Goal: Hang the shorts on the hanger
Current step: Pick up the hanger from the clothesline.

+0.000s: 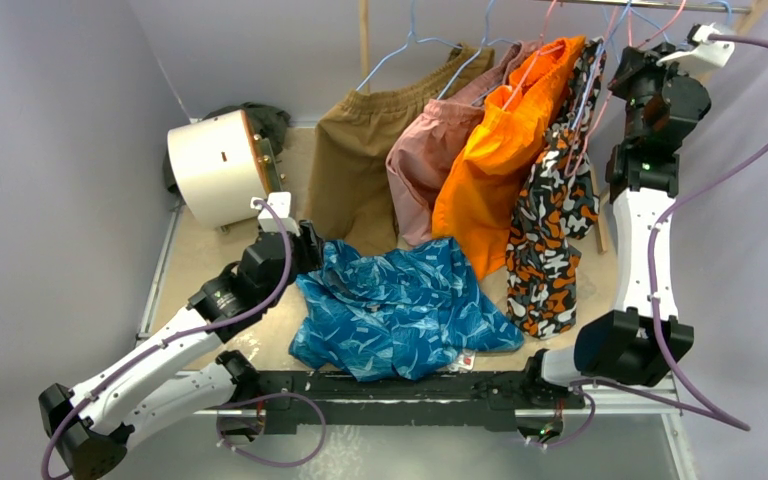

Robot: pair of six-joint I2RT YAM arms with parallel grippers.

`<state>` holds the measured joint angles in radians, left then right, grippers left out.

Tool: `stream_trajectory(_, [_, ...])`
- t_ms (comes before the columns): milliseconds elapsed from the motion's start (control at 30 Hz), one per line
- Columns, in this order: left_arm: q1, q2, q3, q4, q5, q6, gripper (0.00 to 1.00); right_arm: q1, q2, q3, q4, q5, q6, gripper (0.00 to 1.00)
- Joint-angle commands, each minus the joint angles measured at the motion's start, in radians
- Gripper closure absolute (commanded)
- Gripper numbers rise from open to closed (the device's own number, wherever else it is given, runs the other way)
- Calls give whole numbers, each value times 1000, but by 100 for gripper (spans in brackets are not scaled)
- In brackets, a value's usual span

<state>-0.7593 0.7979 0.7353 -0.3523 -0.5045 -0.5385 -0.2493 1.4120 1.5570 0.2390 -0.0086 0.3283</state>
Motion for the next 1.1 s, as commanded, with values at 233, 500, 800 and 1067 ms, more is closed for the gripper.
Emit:
stream_trajectory(233, [10,6,38,49,3,-6,52,-1,-131,-142,209,-3,-47,100])
stream_trajectory(500, [10,12,38,48,-1,-6,52,-1,-154,-191,246,-10,-40,100])
stream_trajectory(800, [13,12,39,50,1,-6,52,-1,-214,-241,178,54,-43,100])
stream_trajectory(1067, [13,10,39,48,1,-6,52,-1,-293,-255,74,68,-32,100])
